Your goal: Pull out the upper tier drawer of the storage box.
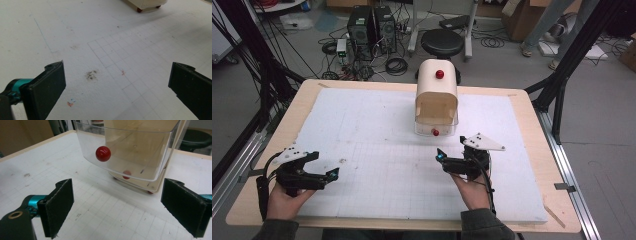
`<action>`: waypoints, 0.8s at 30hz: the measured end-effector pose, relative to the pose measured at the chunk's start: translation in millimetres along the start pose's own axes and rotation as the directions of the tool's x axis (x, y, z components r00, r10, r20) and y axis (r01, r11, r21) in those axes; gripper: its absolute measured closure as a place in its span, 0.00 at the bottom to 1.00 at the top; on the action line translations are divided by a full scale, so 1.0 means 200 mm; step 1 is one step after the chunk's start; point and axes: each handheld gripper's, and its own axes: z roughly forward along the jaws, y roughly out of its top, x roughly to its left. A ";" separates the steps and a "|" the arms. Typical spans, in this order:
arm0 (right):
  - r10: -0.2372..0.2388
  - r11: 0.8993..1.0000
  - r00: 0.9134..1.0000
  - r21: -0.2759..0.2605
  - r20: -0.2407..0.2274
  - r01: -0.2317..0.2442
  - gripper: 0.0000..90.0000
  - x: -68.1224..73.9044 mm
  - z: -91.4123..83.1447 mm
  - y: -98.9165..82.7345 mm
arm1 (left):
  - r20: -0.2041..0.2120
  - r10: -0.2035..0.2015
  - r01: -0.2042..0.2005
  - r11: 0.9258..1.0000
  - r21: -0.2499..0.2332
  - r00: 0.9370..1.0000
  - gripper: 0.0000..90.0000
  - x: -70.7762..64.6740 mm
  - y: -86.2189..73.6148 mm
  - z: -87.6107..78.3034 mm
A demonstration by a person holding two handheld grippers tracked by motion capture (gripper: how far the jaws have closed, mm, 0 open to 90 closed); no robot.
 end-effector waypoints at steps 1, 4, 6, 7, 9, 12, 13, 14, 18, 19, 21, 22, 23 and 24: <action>-0.003 1.000 1.000 0.002 -0.002 0.003 0.11 -0.01 0.00 0.00 | 0.001 -0.001 0.001 1.000 0.001 1.000 0.02 0.00 0.00 0.00; 0.005 1.000 1.000 0.013 -0.010 -0.004 0.11 -0.03 -0.01 0.00 | 0.005 0.001 -0.001 1.000 0.003 1.000 0.02 0.00 0.00 0.00; 0.007 1.000 1.000 0.024 -0.014 -0.007 0.11 -0.04 -0.01 0.00 | 0.005 0.002 -0.002 1.000 0.000 1.000 0.02 0.00 0.00 0.00; 0.010 0.999 1.000 0.031 -0.014 -0.009 0.11 -0.05 -0.01 -0.01 | 0.004 0.002 -0.002 1.000 0.001 1.000 0.02 0.00 0.00 0.00; 0.015 0.999 1.000 0.041 -0.020 -0.014 0.11 -0.06 -0.01 -0.02 | 0.004 0.002 -0.002 1.000 0.001 1.000 0.02 0.00 0.00 0.01; 0.013 0.998 1.000 0.060 -0.023 -0.012 0.09 -0.08 -0.02 -0.03 | 0.006 0.001 -0.001 1.000 0.003 1.000 0.02 0.00 0.00 0.01; 0.015 0.998 1.000 0.063 -0.022 -0.014 0.09 -0.08 -0.02 -0.03 | 0.006 0.001 -0.001 1.000 0.004 1.000 0.02 0.00 0.00 0.01; 0.016 0.998 1.000 0.062 -0.021 -0.014 0.09 -0.08 -0.02 -0.03 | 0.005 0.001 -0.001 1.000 0.004 1.000 0.02 -0.01 0.00 0.01; 0.014 0.998 0.999 0.068 -0.031 -0.011 0.09 -0.11 -0.03 -0.04 | 0.007 0.004 -0.004 1.000 0.004 1.000 0.02 -0.01 0.00 0.01; 0.013 0.998 1.000 0.067 -0.028 -0.011 0.09 -0.12 -0.03 -0.05 | 0.006 0.001 -0.001 1.000 0.003 1.000 0.02 -0.01 0.00 0.00; 0.018 0.997 1.000 0.073 -0.026 -0.017 0.08 -0.14 -0.03 -0.06 | 0.008 0.001 -0.001 1.000 0.002 1.000 0.02 -0.01 0.00 0.00; 0.020 0.997 1.000 0.076 -0.021 -0.019 0.05 -0.15 -0.04 -0.06 | 0.008 0.001 -0.001 1.000 0.003 1.000 0.02 -0.01 -0.01 0.00; 0.027 0.996 1.000 0.082 -0.012 -0.026 0.03 -0.15 -0.04 -0.07 | 0.008 0.000 0.000 1.000 0.002 1.000 0.02 -0.01 0.00 0.01; 0.030 0.996 1.000 0.086 -0.009 -0.029 0.03 -0.16 -0.04 -0.07 | 0.008 0.003 -0.003 1.000 0.004 1.000 0.02 -0.01 0.00 0.01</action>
